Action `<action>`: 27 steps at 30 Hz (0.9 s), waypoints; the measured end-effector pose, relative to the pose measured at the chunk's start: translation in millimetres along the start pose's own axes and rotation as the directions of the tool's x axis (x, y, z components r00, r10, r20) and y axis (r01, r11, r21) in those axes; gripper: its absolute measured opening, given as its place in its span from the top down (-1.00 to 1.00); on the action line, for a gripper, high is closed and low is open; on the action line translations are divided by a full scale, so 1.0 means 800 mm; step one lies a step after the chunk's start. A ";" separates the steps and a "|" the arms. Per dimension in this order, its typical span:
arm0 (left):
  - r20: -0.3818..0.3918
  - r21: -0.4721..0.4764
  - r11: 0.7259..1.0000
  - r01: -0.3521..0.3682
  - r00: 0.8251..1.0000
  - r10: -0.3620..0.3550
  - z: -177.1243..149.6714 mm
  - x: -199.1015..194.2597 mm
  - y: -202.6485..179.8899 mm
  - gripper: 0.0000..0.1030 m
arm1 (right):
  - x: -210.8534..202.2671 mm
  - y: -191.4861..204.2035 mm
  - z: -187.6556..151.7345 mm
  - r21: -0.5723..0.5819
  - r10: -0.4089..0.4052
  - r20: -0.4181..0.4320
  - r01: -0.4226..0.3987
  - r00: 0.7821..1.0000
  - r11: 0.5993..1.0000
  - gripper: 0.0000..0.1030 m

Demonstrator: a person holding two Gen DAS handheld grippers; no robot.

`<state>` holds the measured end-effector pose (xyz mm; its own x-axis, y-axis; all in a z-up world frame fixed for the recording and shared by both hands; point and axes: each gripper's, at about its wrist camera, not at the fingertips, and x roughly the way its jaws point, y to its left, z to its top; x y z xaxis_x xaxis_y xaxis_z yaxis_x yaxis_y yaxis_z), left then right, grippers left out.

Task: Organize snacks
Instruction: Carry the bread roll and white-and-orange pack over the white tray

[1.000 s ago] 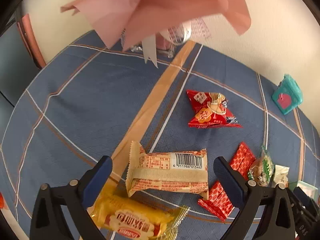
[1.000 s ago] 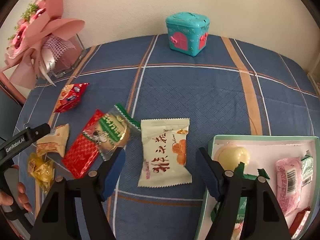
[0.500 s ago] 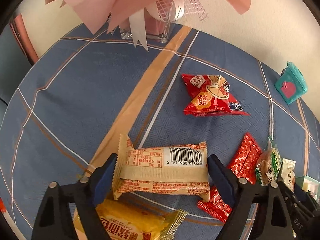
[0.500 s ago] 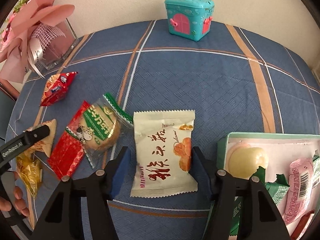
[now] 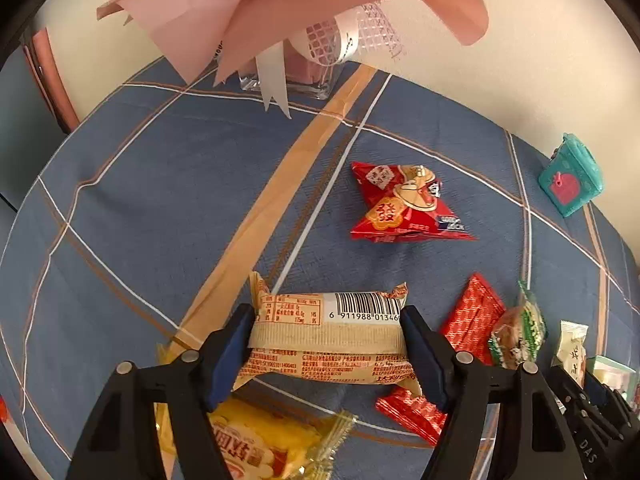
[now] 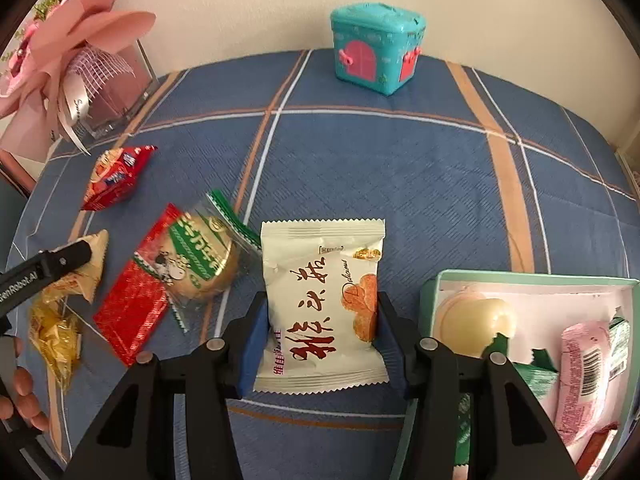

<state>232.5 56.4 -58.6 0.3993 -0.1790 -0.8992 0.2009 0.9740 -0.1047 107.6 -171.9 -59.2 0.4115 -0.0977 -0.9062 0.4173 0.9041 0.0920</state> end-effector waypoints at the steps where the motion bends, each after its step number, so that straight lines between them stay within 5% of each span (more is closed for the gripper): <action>1: 0.002 -0.003 1.000 0.004 1.000 -0.004 0.000 -0.003 -0.001 -0.47 | -0.004 -0.001 0.000 0.000 0.000 0.004 0.000 1.000 1.000 -0.03; 27: 0.074 0.081 0.996 0.024 0.997 -0.030 -0.036 -0.093 -0.077 -0.47 | -0.081 -0.017 -0.034 0.009 0.004 0.019 -0.004 1.000 1.000 -0.03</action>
<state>164.8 14.1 2.8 0.4582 -0.2182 -0.8617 0.2820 0.9550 -0.0919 53.7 -166.4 -13.1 0.4284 -0.1021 -0.8978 0.4226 0.9009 0.0992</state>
